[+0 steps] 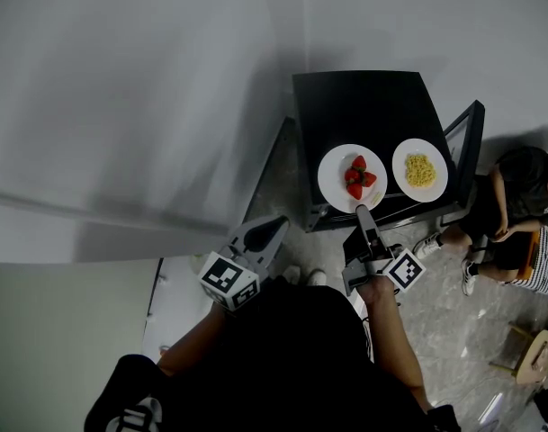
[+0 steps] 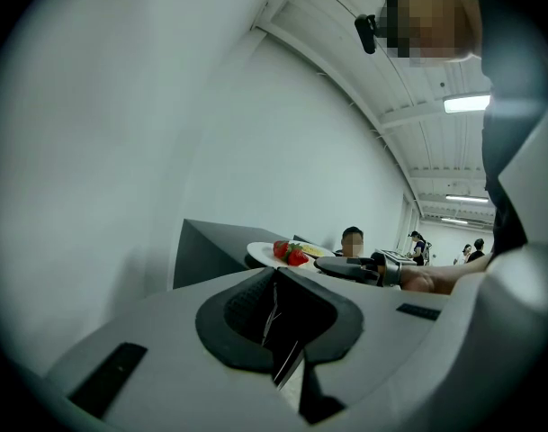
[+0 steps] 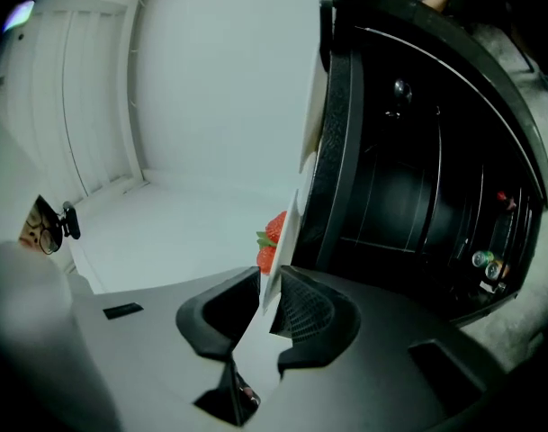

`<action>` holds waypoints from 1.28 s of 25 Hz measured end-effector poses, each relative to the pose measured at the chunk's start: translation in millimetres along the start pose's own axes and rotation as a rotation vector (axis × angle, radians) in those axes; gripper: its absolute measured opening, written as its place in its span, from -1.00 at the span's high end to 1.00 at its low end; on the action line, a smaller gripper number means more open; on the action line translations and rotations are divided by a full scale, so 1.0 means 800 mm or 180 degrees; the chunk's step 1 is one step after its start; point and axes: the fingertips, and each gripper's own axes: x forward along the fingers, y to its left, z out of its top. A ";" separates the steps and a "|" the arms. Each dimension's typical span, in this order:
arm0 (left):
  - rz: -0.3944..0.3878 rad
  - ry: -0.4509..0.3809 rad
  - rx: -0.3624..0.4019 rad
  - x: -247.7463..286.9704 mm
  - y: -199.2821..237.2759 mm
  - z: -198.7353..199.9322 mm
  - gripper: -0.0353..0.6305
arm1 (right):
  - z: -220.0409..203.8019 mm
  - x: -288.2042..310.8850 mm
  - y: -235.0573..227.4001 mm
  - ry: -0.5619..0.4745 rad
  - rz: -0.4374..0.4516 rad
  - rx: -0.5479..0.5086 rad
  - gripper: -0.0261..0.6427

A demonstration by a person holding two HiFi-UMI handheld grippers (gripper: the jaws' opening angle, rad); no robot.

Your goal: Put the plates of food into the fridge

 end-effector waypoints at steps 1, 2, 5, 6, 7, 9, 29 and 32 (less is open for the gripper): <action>0.0007 -0.0004 -0.0005 -0.003 -0.002 -0.001 0.80 | 0.000 -0.002 -0.001 -0.0024 -0.0020 0.0041 0.67; 0.0011 -0.0010 -0.0010 -0.005 -0.004 -0.002 0.80 | 0.000 -0.004 -0.003 -0.0042 -0.0034 0.0079 0.70; 0.0013 -0.0005 -0.0010 -0.005 -0.001 -0.002 0.80 | 0.002 -0.001 -0.007 -0.0074 -0.0035 0.0222 0.73; 0.0013 -0.0003 -0.0004 -0.004 0.001 -0.002 0.80 | 0.002 0.001 -0.008 -0.0084 -0.0031 0.0285 0.74; 0.0015 0.0000 -0.0001 -0.004 0.001 -0.001 0.80 | 0.003 0.002 -0.008 -0.0098 -0.0030 0.0361 0.75; 0.0018 0.0002 -0.0011 -0.005 0.001 0.000 0.80 | 0.004 0.002 -0.009 -0.0146 -0.0031 0.0545 0.77; -0.0100 0.0026 0.0013 -0.013 -0.028 -0.009 0.80 | -0.014 -0.070 0.009 -0.0157 0.0021 0.0704 0.80; -0.0130 0.0027 0.0011 -0.014 -0.033 -0.010 0.80 | -0.019 -0.088 0.011 -0.0162 0.0001 0.0689 0.80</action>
